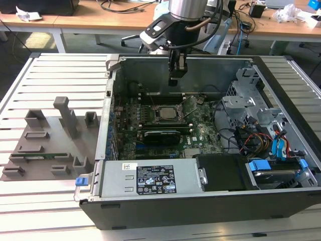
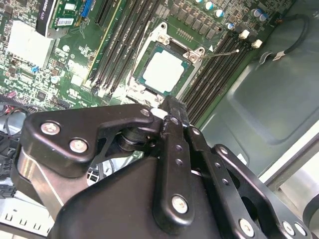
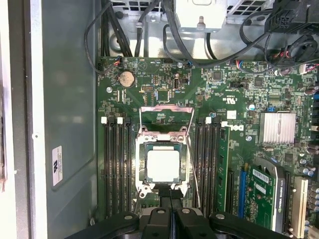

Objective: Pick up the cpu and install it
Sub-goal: 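Place the cpu into insertion slot, then close the cpu cover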

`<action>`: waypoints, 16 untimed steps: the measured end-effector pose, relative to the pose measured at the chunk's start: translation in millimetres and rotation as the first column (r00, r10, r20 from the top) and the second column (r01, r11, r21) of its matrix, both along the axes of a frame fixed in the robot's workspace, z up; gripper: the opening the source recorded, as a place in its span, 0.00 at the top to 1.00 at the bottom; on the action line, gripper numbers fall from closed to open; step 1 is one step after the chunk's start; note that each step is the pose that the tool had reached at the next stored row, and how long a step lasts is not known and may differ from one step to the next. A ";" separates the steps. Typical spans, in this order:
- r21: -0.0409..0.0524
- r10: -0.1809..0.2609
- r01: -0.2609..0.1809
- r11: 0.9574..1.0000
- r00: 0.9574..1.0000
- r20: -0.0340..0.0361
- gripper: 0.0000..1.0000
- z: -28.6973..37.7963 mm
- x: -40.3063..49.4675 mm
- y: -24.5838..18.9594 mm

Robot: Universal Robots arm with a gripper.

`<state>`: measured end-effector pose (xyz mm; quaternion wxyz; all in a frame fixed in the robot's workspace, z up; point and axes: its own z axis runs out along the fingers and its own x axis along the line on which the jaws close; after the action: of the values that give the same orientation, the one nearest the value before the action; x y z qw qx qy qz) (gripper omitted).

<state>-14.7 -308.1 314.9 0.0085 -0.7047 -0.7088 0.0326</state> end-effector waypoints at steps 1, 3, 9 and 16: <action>0.000 0.000 0.000 1.000 1.000 0.000 0.89 0.1 0.0 0.0; 0.000 0.000 0.000 1.000 1.000 0.000 0.89 0.3 0.0 0.0; 0.000 0.000 0.000 1.000 1.000 0.000 0.89 0.5 4.5 0.0; -0.001 0.000 0.000 1.000 1.000 0.000 0.89 0.2 19.8 0.0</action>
<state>5.1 -308.2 315.1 0.0080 -0.7047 -0.7087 0.0331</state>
